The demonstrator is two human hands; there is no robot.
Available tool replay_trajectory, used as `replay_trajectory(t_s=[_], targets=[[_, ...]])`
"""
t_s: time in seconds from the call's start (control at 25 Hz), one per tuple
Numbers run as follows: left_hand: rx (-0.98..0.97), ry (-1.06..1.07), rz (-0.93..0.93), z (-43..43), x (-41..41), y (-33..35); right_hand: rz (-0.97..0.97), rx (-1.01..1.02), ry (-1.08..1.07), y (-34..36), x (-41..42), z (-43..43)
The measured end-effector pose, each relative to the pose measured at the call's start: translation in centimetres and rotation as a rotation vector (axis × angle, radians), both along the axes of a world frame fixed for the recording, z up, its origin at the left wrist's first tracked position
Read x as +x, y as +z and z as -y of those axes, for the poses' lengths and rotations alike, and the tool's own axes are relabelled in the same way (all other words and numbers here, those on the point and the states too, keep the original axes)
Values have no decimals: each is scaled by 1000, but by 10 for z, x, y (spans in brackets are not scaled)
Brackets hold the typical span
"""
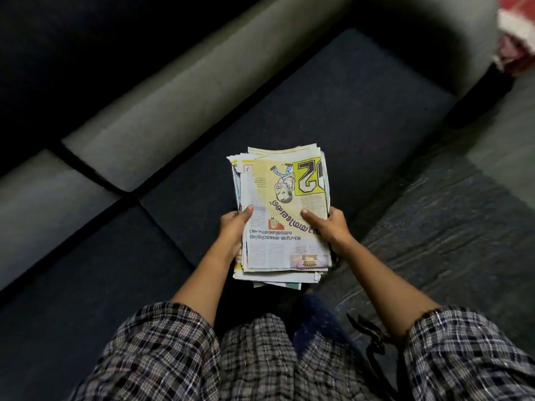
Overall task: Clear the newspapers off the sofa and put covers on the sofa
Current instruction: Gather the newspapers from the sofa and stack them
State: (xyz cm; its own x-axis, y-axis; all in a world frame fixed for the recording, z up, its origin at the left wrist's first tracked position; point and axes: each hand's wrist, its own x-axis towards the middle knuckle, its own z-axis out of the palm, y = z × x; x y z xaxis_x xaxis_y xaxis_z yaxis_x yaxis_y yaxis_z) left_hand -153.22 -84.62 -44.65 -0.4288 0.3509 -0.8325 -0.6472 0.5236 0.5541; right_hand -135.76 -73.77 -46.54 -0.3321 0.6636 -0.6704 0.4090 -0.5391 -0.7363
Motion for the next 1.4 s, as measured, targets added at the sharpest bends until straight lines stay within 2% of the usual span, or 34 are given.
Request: replay_trajectory(t_s=[0.2,0.32,0.48,0.8,1.08,1.4], targets=[[121,-216,-27,-49,62,58,-49,109,-265,60,81,-6],[163,-398,-61,-92,130,83,-66,149,-450,82,157,-19],[238,-630,-92,-148,255,105,-66,214,-660,105,285,-36],[382,-997,3,-208,567,141,35,308,-1055,152,588,-25],[390,-1268,84,-256,754,157,36,370,-1318,161,751,-27],[389,-1477,109,-394,943,163,44,412,-1508,166,911,-133]])
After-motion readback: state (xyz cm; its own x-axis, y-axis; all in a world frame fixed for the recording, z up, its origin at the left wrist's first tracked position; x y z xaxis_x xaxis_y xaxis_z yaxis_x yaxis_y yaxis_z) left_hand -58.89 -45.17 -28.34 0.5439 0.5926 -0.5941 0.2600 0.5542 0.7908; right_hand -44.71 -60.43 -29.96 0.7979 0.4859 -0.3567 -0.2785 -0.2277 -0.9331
